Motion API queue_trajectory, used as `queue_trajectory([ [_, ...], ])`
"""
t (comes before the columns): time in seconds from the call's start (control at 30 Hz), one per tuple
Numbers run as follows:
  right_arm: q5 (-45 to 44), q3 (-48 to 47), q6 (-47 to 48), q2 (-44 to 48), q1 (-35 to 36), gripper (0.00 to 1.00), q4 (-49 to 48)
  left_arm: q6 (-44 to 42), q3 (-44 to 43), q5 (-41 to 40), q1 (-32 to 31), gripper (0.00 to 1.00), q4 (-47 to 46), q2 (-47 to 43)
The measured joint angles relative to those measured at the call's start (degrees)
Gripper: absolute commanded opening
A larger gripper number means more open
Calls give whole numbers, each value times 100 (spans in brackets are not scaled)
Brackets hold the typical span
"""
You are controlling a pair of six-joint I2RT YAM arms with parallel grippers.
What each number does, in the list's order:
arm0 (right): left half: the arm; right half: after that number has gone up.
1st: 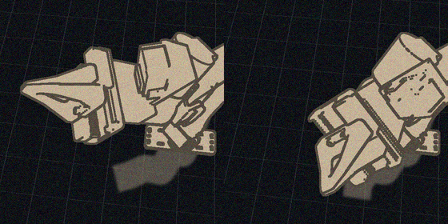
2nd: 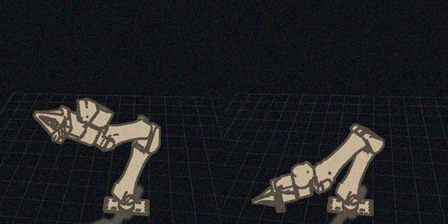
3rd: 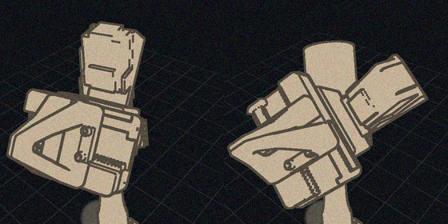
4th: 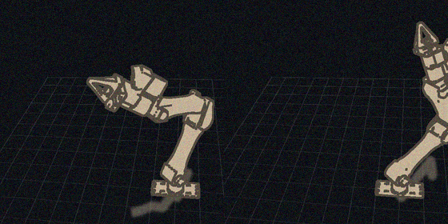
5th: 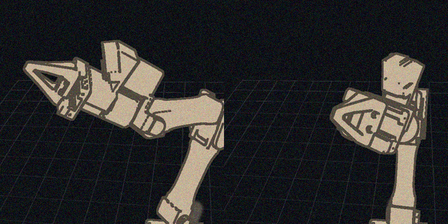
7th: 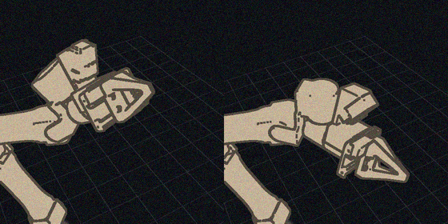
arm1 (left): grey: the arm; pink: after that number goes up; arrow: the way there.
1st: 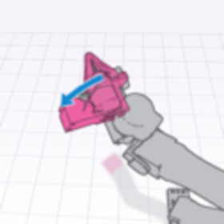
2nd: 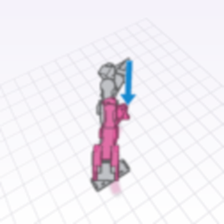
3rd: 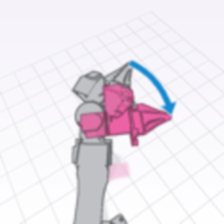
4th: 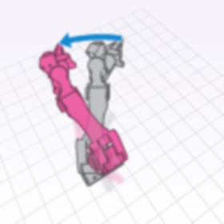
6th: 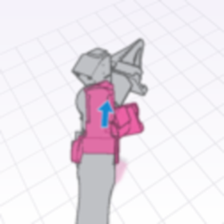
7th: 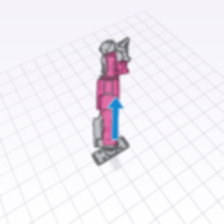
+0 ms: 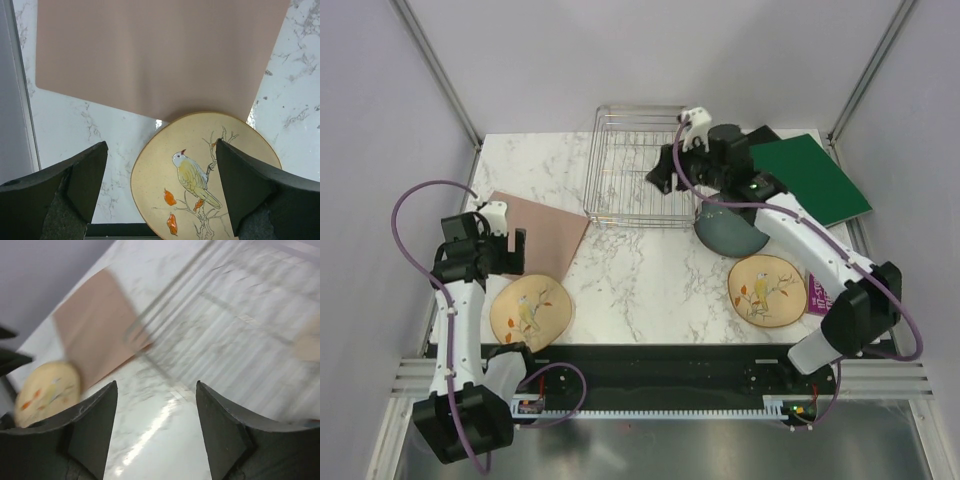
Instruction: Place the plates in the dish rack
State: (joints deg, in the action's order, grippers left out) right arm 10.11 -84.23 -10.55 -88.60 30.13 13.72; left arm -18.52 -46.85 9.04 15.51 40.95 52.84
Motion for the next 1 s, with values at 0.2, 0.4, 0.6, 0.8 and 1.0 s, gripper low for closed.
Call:
queue_trajectory([
  [0.2,2262,1058,-929,-1237,1058,68,-682,435,-166,28,61,96,-48,120],
  [0.4,3206,946,-1567,-2741,1939,68,-1038,1097,-741,11,291,97,-160,264],
  [0.6,3528,592,-2251,-3517,2166,68,-1805,1513,-1095,-39,350,97,-334,229],
  [0.8,3541,166,-3049,-4096,2385,66,-2771,1895,-1095,-162,354,96,-323,57],
  [1.0,3436,-407,-3370,-4695,2706,54,-2957,2111,-1095,-197,356,97,-219,-199],
])
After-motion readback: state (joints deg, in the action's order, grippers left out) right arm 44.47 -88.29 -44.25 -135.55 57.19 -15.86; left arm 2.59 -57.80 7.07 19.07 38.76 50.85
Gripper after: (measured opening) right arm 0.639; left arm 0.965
